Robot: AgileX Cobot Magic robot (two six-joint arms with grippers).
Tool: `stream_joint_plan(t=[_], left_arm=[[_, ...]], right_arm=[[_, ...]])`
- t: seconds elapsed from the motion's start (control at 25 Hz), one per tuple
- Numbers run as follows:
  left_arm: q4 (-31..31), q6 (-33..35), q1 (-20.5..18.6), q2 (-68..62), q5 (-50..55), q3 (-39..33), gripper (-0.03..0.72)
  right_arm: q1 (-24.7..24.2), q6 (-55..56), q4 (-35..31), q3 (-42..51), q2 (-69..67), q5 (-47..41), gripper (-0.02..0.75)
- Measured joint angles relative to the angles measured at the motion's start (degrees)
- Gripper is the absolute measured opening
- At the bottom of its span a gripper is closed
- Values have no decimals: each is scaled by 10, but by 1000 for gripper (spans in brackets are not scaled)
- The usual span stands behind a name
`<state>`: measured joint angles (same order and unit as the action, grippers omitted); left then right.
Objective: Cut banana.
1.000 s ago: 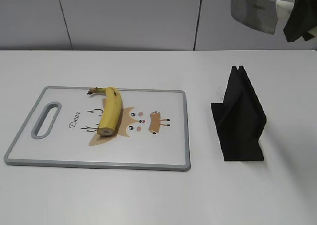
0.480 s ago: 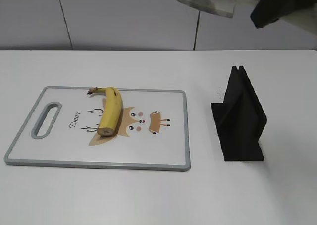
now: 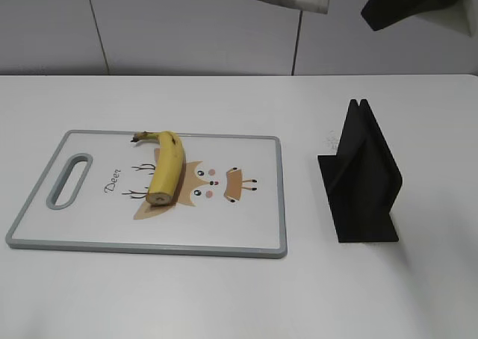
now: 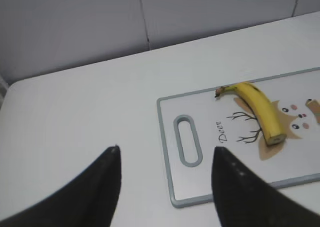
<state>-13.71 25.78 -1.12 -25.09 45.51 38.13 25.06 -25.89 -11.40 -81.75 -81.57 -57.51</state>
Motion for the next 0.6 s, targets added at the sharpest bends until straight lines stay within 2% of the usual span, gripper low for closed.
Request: stream_joint_plan(t=[0.36, 0.6], left_arm=[[-38, 111, 31, -129, -10, 76, 553], [-132, 234, 32, -223, 8, 133, 553]], right_arm=[[0, -54, -7, -7, -12, 13, 173], [0, -108, -39, -30, -52, 13, 173]])
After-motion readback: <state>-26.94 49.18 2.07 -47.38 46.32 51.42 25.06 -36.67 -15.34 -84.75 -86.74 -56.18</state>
